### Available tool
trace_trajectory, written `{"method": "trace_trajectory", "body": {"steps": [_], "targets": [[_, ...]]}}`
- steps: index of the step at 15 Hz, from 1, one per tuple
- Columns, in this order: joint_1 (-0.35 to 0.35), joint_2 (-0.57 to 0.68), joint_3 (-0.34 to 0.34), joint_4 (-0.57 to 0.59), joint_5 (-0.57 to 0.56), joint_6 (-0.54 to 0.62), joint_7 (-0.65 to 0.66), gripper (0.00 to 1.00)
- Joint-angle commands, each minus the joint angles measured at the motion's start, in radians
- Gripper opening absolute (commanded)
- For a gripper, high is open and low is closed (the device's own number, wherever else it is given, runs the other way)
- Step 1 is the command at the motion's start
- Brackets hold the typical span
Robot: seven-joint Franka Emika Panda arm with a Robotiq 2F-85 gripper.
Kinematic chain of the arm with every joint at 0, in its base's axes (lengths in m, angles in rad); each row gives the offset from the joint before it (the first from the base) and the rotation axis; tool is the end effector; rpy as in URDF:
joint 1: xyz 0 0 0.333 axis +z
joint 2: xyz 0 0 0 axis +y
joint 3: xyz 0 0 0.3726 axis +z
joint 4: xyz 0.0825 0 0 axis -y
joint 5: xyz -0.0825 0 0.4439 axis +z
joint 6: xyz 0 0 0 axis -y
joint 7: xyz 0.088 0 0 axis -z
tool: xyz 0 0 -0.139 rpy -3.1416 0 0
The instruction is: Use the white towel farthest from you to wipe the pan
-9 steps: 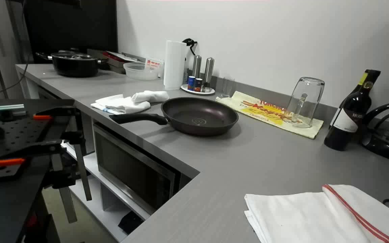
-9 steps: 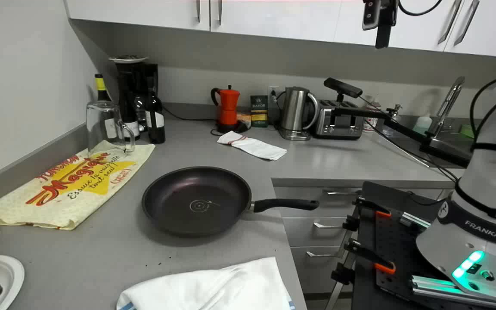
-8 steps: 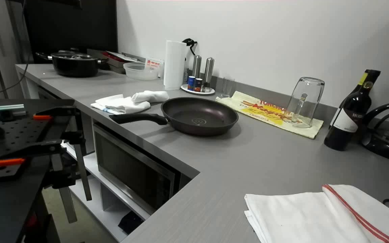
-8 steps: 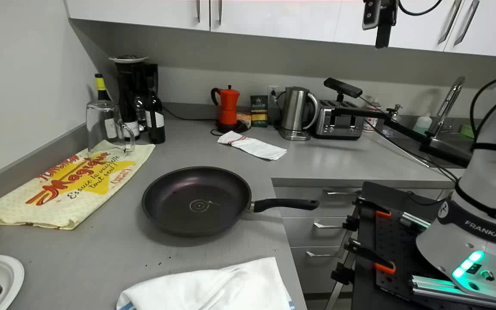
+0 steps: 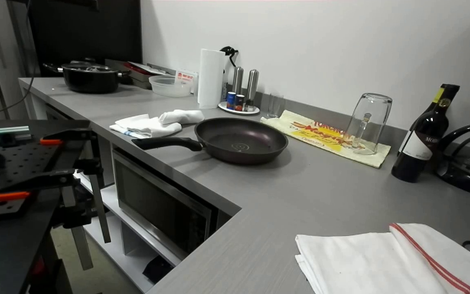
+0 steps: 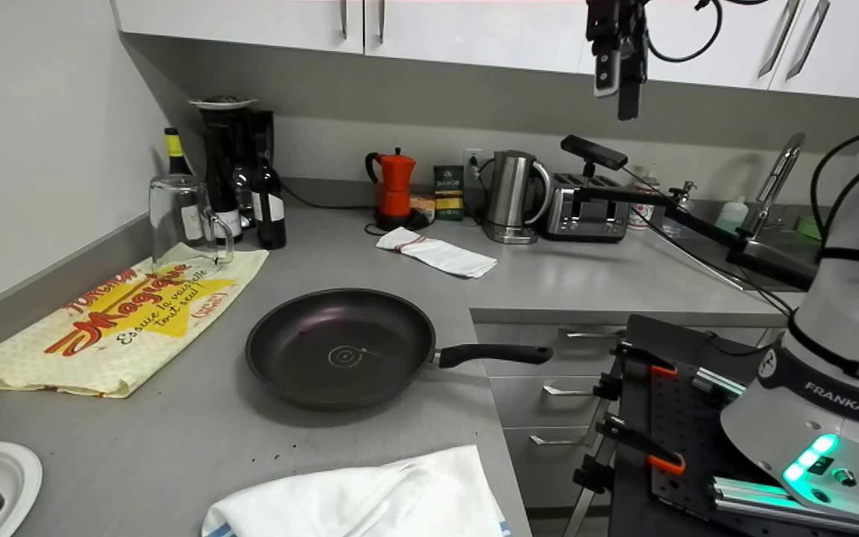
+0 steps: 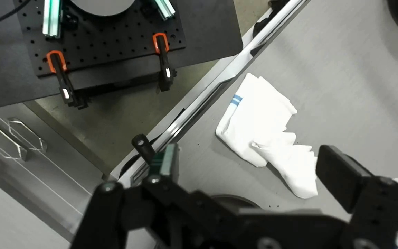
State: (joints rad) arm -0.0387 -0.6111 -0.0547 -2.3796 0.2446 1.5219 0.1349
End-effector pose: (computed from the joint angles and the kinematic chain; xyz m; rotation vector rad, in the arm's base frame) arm 0.3588 -0.0014 0.5278 -2.8303 0.3313 0.3654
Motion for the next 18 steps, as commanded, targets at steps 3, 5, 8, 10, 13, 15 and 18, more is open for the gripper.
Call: {"method": "trace_trajectory", "body": {"steps": [3, 5, 8, 10, 13, 15, 18], "targets": [[0.079, 0.241, 0.053, 0.041, 0.075, 0.103, -0.136, 1.00], [0.117, 0.317, 0.085, 0.049, 0.108, 0.148, -0.164, 1.00], [0.171, 0.419, 0.139, 0.057, 0.149, 0.229, -0.199, 1.00], [0.205, 0.492, 0.175, 0.059, 0.177, 0.298, -0.225, 1.00], [0.239, 0.597, 0.219, 0.068, 0.217, 0.481, -0.268, 1.00], [0.252, 0.674, 0.242, 0.087, 0.218, 0.594, -0.278, 1.00], [0.261, 0.780, 0.269, 0.120, 0.198, 0.730, -0.288, 1.00]]}}
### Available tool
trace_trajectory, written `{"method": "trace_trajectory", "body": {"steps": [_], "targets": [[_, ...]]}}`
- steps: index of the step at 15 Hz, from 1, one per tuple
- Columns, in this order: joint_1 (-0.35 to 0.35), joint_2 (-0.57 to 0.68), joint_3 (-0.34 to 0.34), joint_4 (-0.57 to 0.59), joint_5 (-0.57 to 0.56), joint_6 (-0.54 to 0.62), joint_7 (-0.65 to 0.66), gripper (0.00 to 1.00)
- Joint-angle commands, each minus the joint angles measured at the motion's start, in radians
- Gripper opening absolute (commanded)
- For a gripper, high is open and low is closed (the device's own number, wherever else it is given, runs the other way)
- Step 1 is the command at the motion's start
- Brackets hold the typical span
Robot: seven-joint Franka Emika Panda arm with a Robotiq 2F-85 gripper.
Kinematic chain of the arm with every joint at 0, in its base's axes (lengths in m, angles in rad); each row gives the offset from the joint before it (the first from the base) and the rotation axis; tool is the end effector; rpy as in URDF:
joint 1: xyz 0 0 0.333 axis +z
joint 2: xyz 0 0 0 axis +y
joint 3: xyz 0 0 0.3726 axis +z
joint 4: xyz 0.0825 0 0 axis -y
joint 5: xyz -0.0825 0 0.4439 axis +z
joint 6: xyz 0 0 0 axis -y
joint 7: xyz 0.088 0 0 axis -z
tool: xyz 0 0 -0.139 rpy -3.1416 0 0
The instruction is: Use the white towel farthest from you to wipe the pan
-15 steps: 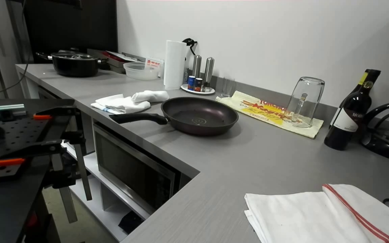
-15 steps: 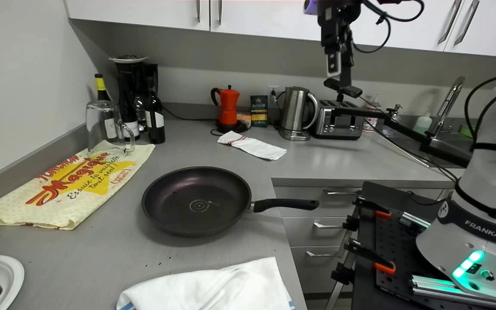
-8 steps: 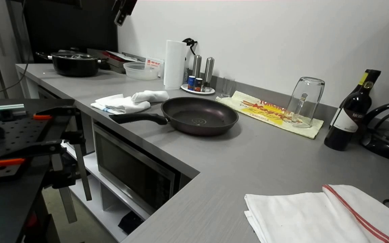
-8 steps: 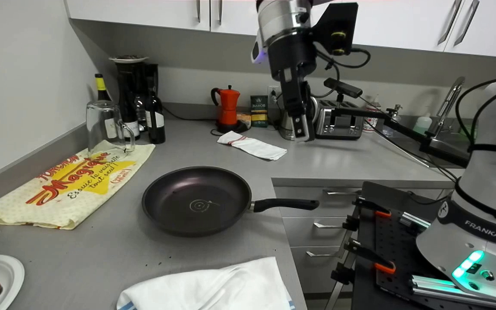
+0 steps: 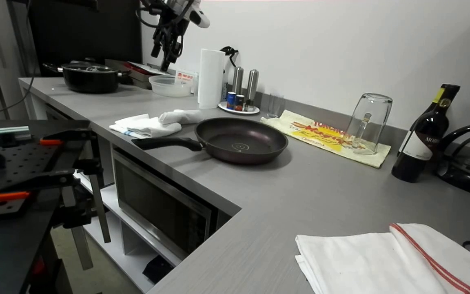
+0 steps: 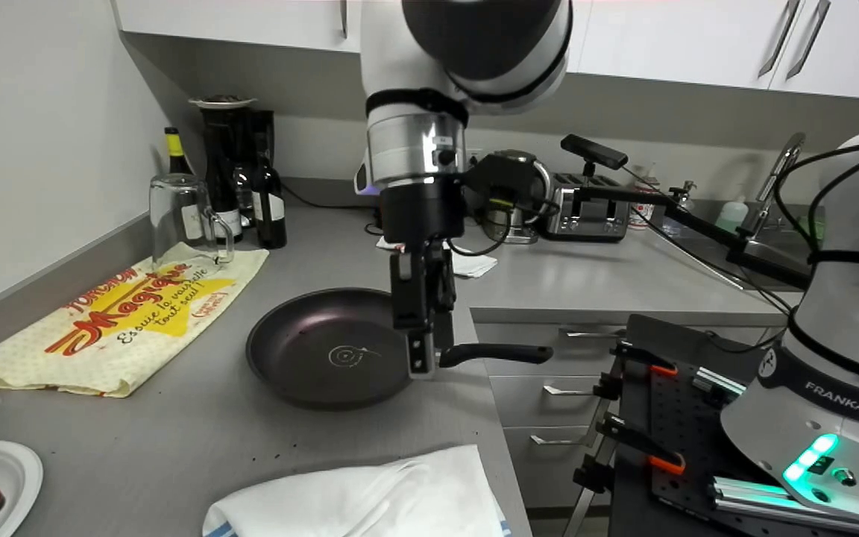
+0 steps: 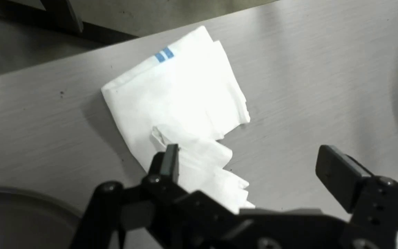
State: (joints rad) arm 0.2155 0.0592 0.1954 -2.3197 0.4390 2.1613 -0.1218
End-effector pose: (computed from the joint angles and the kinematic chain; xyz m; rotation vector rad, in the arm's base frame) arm 0.4756 0.2384 0.2867 -2.7841 -0.3450 0.3722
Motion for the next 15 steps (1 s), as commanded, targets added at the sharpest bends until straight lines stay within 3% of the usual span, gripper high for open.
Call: {"method": "trace_trajectory", "body": {"steps": [1, 7, 15], "targets": [[0.009, 0.156, 0.028, 0.077, -0.004, 0.136, -0.035, 1.00], [0.007, 0.339, 0.064, 0.151, -0.072, 0.345, -0.072, 1.00], [0.013, 0.506, 0.077, 0.240, -0.236, 0.450, -0.046, 1.00]]}}
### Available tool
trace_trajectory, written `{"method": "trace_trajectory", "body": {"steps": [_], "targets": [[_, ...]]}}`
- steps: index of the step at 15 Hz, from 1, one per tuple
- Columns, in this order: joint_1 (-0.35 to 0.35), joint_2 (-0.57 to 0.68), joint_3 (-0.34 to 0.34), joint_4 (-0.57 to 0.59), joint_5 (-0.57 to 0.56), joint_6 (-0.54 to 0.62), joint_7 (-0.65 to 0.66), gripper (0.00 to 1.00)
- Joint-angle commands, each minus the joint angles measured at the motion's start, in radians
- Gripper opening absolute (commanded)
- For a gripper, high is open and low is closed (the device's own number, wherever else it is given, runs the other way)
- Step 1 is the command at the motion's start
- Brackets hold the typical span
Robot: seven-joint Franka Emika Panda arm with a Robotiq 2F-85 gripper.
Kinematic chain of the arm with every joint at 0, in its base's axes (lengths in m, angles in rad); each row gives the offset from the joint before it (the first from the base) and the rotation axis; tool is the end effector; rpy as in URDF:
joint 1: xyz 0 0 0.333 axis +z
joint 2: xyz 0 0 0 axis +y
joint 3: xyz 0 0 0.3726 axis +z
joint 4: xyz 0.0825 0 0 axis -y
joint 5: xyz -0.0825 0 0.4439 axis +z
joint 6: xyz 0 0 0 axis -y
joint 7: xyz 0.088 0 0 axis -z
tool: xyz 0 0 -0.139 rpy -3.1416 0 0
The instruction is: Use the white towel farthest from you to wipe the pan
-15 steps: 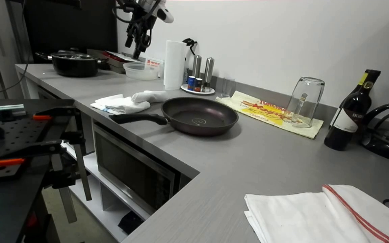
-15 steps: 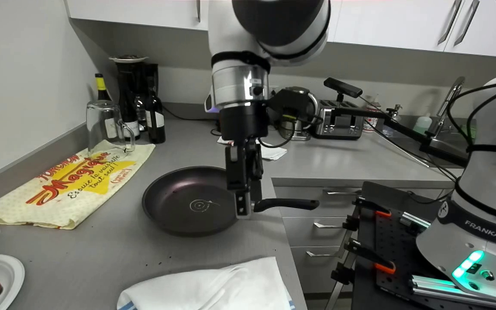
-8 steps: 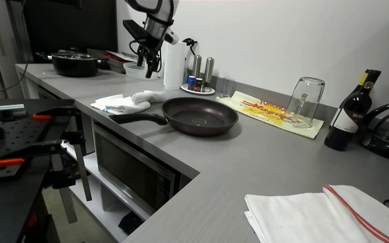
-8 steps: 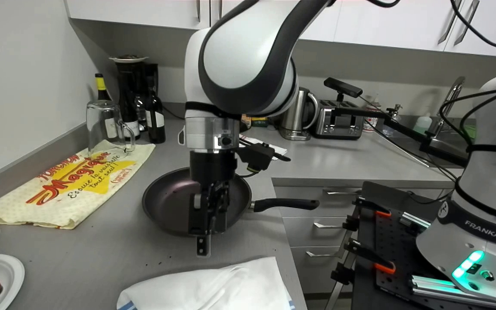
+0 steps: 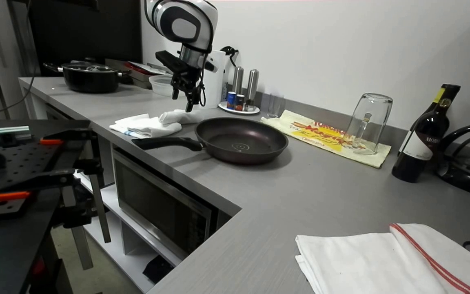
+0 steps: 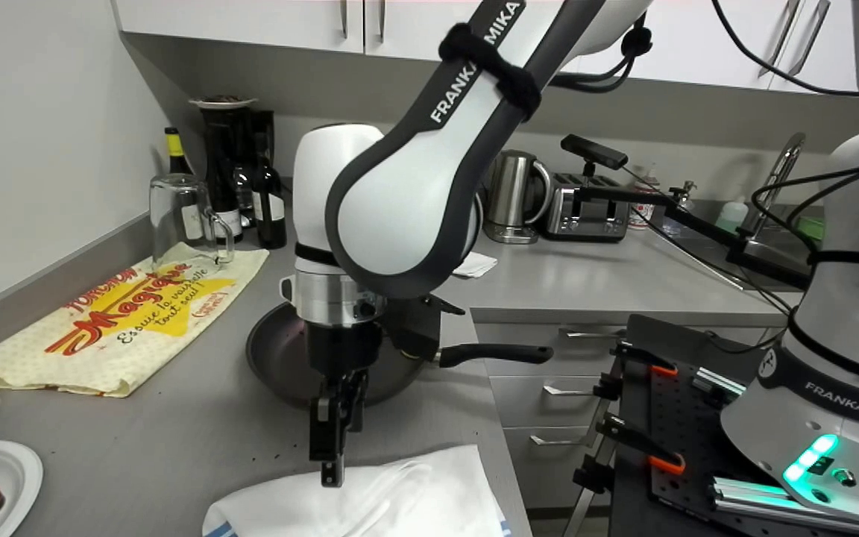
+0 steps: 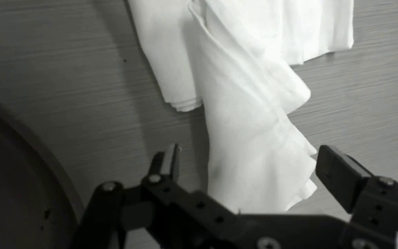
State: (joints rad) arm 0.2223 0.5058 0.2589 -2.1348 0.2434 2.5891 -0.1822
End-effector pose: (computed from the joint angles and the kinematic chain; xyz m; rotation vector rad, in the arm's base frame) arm 0.5494 0.2922 0.1362 -2.8359 -0.6101 0.1204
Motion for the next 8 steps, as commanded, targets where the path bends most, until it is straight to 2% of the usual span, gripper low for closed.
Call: {"method": "trace_trajectory", "body": {"steps": [1, 8], "targets": [[0.006, 0.073, 0.019, 0.067, -0.045, 0.023, 0.016, 1.00], [0.008, 0.161, 0.055, 0.140, -0.044, 0.045, 0.014, 1.00]]}}
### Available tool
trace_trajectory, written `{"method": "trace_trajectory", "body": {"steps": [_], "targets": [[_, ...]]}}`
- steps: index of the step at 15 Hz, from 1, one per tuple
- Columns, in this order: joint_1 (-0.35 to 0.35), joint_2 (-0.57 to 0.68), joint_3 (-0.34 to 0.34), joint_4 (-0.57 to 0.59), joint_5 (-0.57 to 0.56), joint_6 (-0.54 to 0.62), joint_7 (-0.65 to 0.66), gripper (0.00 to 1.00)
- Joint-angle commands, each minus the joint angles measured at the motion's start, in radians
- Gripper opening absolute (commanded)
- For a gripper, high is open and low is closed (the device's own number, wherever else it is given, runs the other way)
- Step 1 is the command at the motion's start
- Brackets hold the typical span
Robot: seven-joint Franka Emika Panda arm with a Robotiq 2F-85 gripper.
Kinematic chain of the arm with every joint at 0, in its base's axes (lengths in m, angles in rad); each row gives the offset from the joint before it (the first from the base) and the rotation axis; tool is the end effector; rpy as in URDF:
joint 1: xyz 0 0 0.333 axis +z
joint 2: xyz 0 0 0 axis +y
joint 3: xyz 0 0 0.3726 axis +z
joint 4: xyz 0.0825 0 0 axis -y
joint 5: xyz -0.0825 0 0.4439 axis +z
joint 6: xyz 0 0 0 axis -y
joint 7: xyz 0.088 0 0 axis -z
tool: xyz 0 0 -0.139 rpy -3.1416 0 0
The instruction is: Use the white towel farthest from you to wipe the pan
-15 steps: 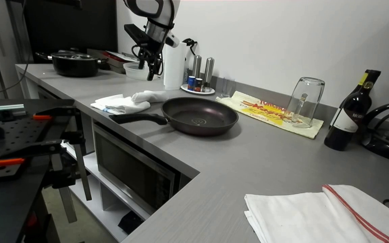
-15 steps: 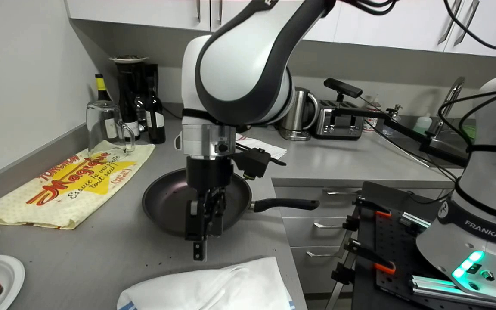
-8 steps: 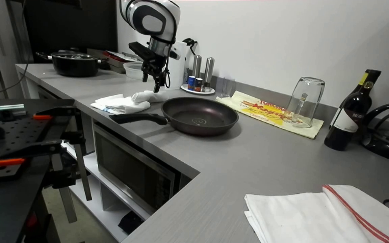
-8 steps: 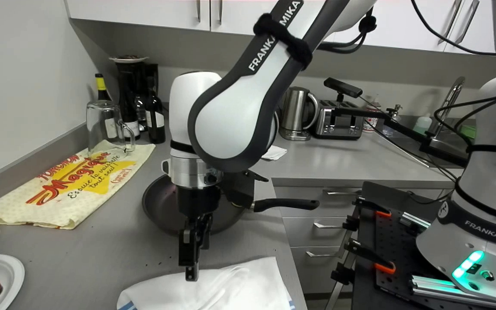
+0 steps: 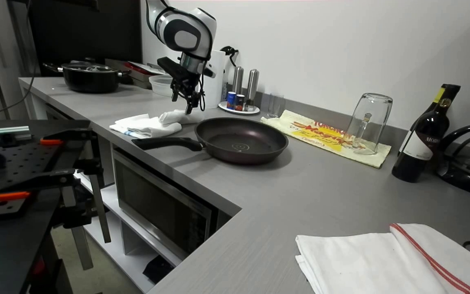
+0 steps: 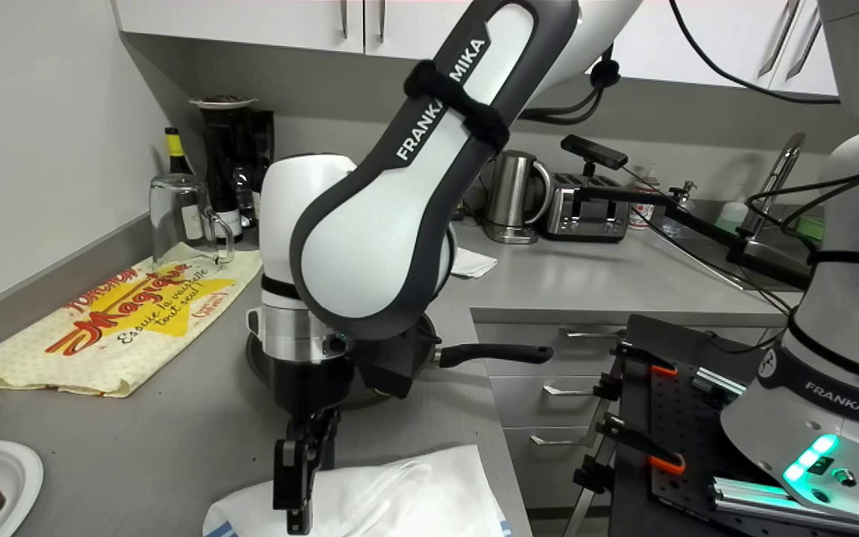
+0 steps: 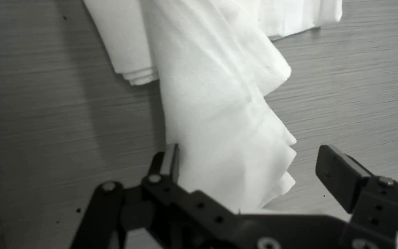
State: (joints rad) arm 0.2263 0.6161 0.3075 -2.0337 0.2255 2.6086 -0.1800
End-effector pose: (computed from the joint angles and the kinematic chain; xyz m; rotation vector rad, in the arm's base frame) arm 0.5610 0.3349 0.1124 -2.7835 -0.6592 0.1128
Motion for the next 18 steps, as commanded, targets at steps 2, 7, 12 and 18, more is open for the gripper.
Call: {"method": "trace_trajectory", "body": {"steps": [2, 7, 12, 18], "targets": [[0.004, 0.073, 0.001, 0.044, -0.034, 0.037, 0.011, 1.00], [-0.004, 0.120, -0.003, 0.053, -0.045, 0.051, 0.016, 1.00], [-0.016, 0.130, 0.002, 0.064, -0.043, 0.039, 0.019, 0.60], [-0.041, 0.088, 0.019, 0.055, -0.026, 0.016, 0.021, 0.14]]}}
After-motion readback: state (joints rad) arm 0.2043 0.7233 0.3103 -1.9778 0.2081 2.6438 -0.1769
